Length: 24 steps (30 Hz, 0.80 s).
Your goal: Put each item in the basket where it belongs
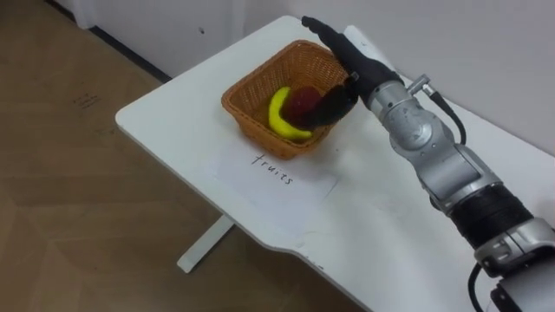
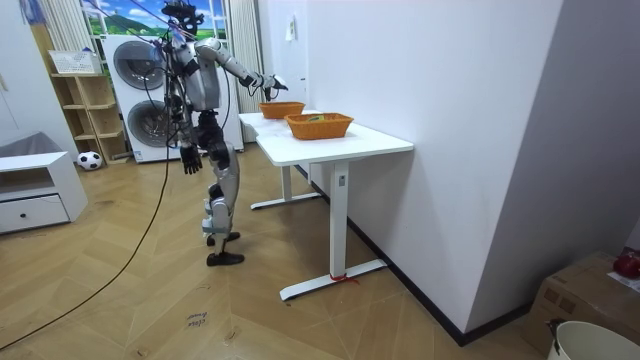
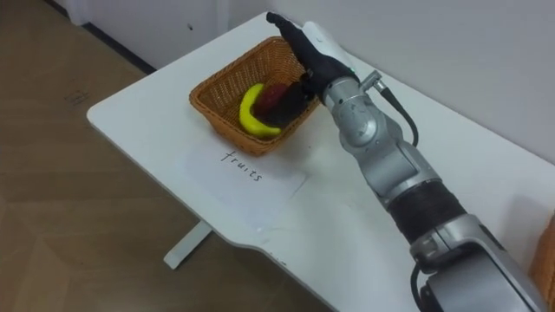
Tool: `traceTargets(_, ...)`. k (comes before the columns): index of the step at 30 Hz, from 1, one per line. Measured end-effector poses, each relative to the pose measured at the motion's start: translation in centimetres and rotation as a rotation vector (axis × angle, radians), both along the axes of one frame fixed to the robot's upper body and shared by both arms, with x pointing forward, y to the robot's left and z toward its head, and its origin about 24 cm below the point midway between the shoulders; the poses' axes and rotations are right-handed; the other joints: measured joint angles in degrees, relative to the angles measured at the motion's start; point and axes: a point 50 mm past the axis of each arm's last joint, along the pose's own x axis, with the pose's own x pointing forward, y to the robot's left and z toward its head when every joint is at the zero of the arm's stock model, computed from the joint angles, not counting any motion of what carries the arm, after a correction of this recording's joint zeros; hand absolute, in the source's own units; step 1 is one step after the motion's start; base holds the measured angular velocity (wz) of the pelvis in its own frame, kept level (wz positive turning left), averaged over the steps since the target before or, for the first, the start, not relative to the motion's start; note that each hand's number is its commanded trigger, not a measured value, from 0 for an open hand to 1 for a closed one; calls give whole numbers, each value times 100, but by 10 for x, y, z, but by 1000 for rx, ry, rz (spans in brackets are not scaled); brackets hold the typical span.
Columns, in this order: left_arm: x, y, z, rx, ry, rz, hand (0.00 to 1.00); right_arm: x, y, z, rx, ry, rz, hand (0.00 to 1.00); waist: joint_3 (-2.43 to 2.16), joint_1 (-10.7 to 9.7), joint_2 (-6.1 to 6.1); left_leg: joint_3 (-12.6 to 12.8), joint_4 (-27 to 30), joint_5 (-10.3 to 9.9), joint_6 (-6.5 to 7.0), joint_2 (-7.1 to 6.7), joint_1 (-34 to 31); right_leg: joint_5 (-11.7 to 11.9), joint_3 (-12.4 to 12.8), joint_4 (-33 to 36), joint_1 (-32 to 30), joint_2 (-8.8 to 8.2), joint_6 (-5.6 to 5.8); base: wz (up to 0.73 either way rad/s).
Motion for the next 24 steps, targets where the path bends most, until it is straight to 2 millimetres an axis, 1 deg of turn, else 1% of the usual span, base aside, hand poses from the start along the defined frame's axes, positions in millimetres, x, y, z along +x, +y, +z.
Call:
traceTargets(3, 2, 0, 0, 8, -2, -16, 0, 0, -2, 0, -10, -3, -4, 0, 1, -11, 2, 20, 0, 0, 0, 0, 2, 0, 37, 2, -9, -4, -1, -2)
traceTargets(6, 3, 0, 0, 14, -5, -15, 0, 1, -6, 1, -19, -8, -14, 0, 6, -10, 8, 73, -13, 0, 1, 7, 7, 3, 149, 2, -42, -1, -4, -11)
traceTargets(7, 2, 1, 0, 18, -5, -14, 0, 1, -9, 2, -12, -6, -20, 0, 11, -42, 16, 74, -14, 0, 3, 4, 10, 5, 155, 2, -42, -5, -8, 0)
traceTargets(8, 2, 1, 0, 23, -4, -13, 0, 2, -11, 6, 11, -14, -28, 0, 0, -125, 0, 56, -1, -1, 5, -5, -10, 5, 145, 3, -44, -9, -8, 0)
traceTargets(9, 2, 0, 0, 24, -4, -13, 0, 2, -12, 9, 27, -22, -32, 0, 20, -177, 30, 56, 8, -5, 12, -5, -19, 6, 140, 1, -47, -10, -9, 7)
traceTargets(10, 0, 0, 0, 24, -2, -13, 0, 3, -13, 18, 67, -47, -35, 0, 21, -277, 37, 57, 25, -13, 25, -7, -33, 6, 135, 3, -47, -13, -9, 0)
traceTargets(11, -1, 0, 0, 24, -1, -13, 0, 3, -15, 27, 106, -78, -40, 0, 28, -333, 70, 63, 25, -18, 33, -9, -27, 6, 134, 3, -47, -15, -10, 0)
traceTargets(12, 0, 0, 0, 24, -1, -13, 0, 3, -16, 31, 128, -90, -45, 0, 24, -369, 81, 65, 26, -21, 37, -9, -23, 6, 130, 3, -46, -16, -10, -4)
traceTargets(13, -1, 0, 0, 24, 0, -13, 0, 3, -20, 38, 170, -112, -56, 0, 10, -434, 98, 83, 26, -24, 40, -10, -17, 6, 143, 5, -47, -19, -10, -6)
traceTargets(14, -1, 0, 0, 24, -1, -14, 0, 2, -24, 44, 212, -127, -65, 0, 6, -470, 115, 109, 22, -26, 44, -9, -3, 6, 155, 1, -45, -19, -10, -5)
traceTargets(15, 0, 0, 0, 24, -4, -15, 0, 3, -25, 47, 239, -134, -71, 0, 4, -505, 125, 117, 20, -26, 44, -9, -1, 6, 160, 2, -41, -19, -10, 0)
traceTargets(16, 1, 0, 1, 26, -6, -17, 0, 3, -29, 51, 276, -146, -84, 0, -4, -595, 139, 140, 21, -26, 44, -10, 8, 6, 163, 3, -24, -22, -10, 0)
traceTargets(19, -2, 0, 1, 45, -7, -22, 0, 2, -36, 59, 374, -158, -102, 0, -11, -765, 193, 199, -4, -26, 45, -4, 72, 6, 201, 2, 10, -28, -9, -8)
traceTargets(20, -3, 0, 1, 50, -3, -30, 0, 1, -40, 64, 405, -180, -112, 0, -27, -875, 212, 218, -22, -28, 48, -3, 91, 6, 242, 0, 10, -28, -9, -4)
traceTargets(21, -4, -1, 1, 54, 0, -33, 0, 0, -43, 68, 429, -191, -115, 0, -31, -922, 234, 223, -21, -30, 52, -3, 93, 7, 245, 0, 8, -29, -9, -7)
traceTargets(22, -5, 0, 1, 59, 2, -31, 0, -1, -49, 76, 479, -217, -126, 0, -40, -1022, 274, 235, -21, -34, 58, -3, 90, 7, 261, 2, -3, -30, -8, -8)
traceTargets(23, -6, 1, 1, 65, 0, -35, 0, -4, -55, 85, 519, -252, -138, 0, -61, -1108, 310, 252, -28, -34, 59, -1, 85, 7, 282, 6, -26, -31, -7, -10)
traceTargets(24, -6, 2, 2, 69, -3, -30, 0, -6, -59, 90, 530, -276, -145, 0, -68, -1135, 325, 252, -33, -35, 59, 1, 84, 7, 294, 7, -36, -31, -8, -10)
